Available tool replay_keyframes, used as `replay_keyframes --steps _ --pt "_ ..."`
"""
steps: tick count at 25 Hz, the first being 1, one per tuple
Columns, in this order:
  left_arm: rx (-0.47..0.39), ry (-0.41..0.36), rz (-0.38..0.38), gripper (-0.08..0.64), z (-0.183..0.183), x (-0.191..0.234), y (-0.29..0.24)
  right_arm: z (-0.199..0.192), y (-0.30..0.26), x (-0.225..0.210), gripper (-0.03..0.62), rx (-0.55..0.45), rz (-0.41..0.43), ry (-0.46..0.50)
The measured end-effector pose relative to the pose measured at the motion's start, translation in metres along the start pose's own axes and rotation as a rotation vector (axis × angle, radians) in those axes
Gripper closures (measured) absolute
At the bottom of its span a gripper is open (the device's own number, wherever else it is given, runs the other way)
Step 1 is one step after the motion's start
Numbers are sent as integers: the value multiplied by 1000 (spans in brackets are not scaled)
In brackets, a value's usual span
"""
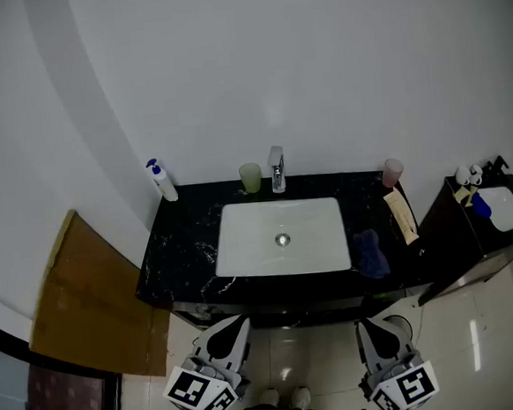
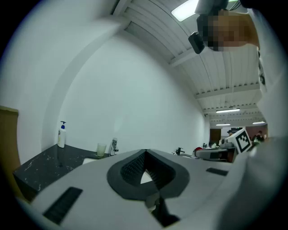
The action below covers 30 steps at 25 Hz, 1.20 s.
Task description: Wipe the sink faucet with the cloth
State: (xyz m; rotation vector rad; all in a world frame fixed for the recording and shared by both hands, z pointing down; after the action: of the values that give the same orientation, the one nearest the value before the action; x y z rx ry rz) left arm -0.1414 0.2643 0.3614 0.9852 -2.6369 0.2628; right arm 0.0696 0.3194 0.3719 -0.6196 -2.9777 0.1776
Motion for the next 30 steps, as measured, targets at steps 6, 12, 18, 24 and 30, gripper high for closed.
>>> replay_keyframes --steps 6,12,18,24,30 --pt "-1 -4 24 561 -7 2 -14 -11 -6 -16 597 8 24 2" --pt "1 4 65 561 -5 14 -26 -22 -20 -31 597 34 44 -4" --pt "16 15 47 561 -5 36 -61 -30 -49 -49 597 48 36 -28" --pt "40 17 -24 561 6 69 -106 -27 -94 -67 597 64 -10 -28" --pt "39 37 -85 561 22 111 -147 -11 -142 -73 597 48 -57 -27"
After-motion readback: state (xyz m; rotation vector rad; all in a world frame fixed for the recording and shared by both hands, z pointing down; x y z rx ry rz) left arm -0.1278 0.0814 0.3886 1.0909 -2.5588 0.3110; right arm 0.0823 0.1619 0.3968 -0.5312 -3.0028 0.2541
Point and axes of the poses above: the fingertips, and each gripper's own axes: y backward along the fingers, x to its left, z out of its top, the point moved 2 cm from there along y, backward along the fingers, and after that the axes turned 9 degrees about y, right-handed, at the moved point
